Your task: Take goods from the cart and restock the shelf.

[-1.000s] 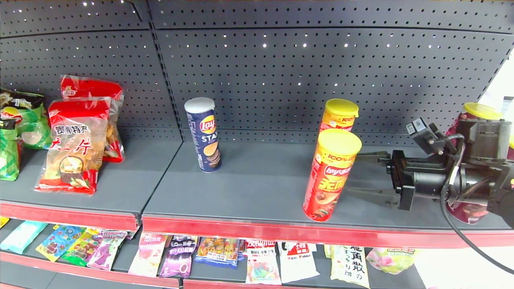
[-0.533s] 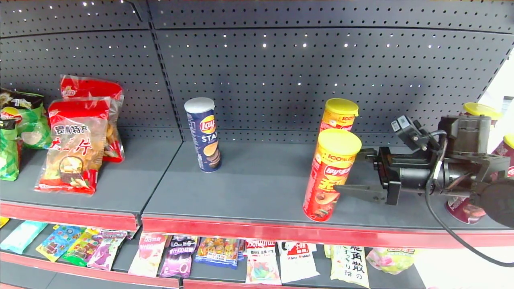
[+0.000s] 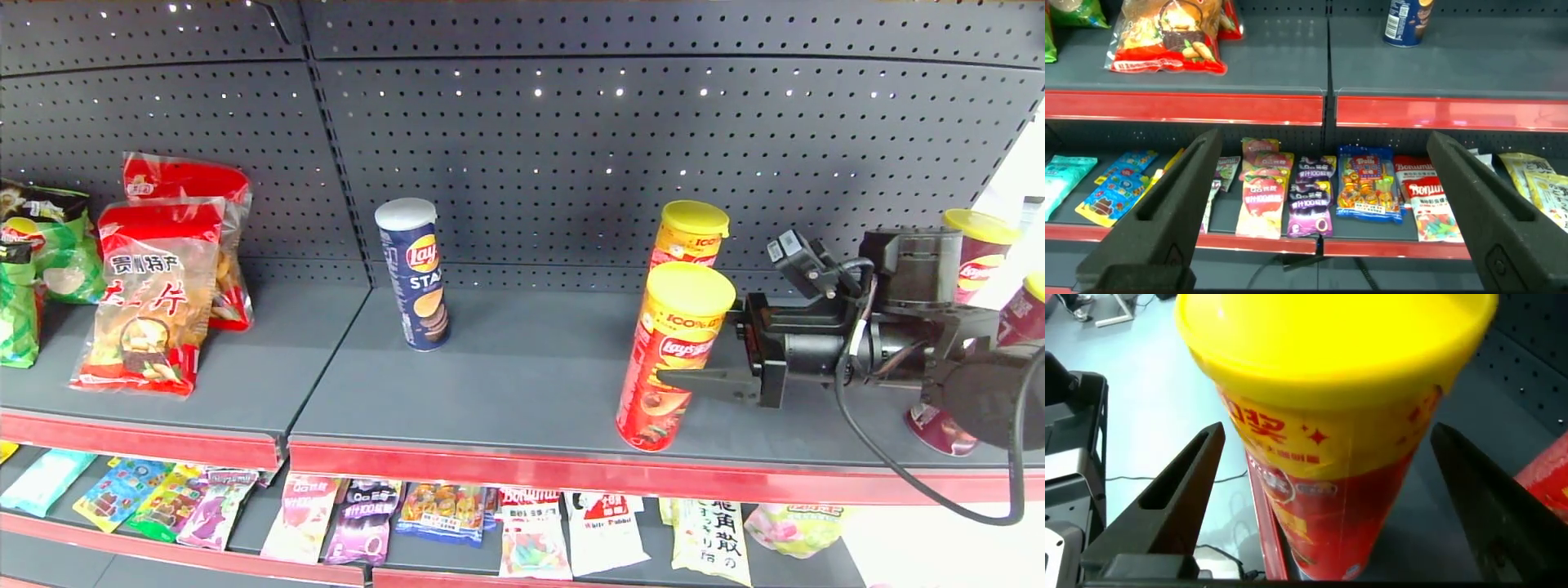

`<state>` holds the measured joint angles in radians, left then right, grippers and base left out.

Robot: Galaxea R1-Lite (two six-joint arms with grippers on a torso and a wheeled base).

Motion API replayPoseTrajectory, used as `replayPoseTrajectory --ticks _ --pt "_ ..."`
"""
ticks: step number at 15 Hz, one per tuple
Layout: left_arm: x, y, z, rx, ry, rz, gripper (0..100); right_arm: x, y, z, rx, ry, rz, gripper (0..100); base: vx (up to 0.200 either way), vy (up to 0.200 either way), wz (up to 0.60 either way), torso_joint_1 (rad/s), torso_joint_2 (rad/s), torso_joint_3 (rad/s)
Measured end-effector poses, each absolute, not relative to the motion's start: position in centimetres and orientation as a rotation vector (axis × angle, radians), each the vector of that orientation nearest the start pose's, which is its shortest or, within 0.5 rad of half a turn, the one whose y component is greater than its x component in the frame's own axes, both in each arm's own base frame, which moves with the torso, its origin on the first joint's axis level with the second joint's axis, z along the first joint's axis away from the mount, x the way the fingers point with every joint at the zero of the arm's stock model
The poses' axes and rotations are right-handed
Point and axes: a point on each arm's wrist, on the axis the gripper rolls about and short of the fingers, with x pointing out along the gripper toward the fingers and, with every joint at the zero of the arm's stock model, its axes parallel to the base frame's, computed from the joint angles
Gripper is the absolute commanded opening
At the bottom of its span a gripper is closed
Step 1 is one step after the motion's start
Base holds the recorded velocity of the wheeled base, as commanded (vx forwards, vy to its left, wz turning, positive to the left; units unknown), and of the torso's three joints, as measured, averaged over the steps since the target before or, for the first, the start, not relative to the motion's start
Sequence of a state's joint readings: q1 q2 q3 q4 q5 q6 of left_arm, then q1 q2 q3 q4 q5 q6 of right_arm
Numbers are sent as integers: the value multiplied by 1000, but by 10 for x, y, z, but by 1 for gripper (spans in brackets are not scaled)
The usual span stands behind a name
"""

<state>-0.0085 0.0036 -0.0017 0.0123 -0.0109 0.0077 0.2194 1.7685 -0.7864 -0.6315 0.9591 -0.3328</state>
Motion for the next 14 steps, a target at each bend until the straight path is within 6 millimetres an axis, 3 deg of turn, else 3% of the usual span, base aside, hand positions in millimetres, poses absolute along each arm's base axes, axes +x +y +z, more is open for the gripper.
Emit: replayPoseTrajectory --ticks 1,2,9,14 --pt "-23 0 75 8 14 -20 100 295 86 158 -156 151 1211 100 0 0 0 0 0 0" --pt "-23 0 75 8 14 -19 100 296 87 157 -159 156 1202 0 0 0 0 0 0 0" --pt "-23 0 75 8 14 -20 100 296 91 153 -158 170 1205 0 0 0 0 0 0 0" --pt "-23 0 75 8 14 -20 100 289 80 159 -159 161 1171 0 0 0 0 0 0 0"
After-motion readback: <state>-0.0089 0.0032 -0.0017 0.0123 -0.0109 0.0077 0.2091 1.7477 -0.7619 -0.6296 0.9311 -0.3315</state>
